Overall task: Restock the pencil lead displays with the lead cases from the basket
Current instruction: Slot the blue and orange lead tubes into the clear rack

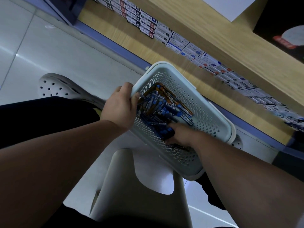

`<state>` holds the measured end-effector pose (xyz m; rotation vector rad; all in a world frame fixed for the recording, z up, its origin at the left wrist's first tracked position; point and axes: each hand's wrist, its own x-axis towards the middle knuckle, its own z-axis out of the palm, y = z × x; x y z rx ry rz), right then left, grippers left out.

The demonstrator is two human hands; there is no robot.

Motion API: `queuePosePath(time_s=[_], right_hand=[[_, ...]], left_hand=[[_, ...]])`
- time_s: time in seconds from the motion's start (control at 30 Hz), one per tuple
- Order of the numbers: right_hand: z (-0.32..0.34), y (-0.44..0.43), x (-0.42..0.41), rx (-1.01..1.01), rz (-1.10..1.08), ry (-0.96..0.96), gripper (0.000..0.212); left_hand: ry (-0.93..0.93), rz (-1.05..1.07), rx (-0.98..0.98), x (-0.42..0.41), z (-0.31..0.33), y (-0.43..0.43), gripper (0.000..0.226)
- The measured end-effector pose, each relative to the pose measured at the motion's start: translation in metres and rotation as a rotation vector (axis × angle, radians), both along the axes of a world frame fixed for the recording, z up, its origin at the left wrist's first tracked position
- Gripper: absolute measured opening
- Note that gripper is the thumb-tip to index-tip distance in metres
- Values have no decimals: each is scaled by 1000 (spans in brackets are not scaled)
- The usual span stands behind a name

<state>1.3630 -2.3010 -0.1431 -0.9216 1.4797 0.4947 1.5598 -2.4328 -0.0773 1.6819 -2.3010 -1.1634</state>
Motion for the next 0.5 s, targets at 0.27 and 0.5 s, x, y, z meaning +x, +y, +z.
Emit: queuePosePath(time_s=[0.27, 0.5], right_hand=[[0, -7, 3, 42, -64, -3, 89], [-2, -5, 4, 60, -125, -12, 87]], left_hand=[[1, -10, -3, 1, 0, -1, 24], [-20, -5, 3, -1, 1, 0, 22]])
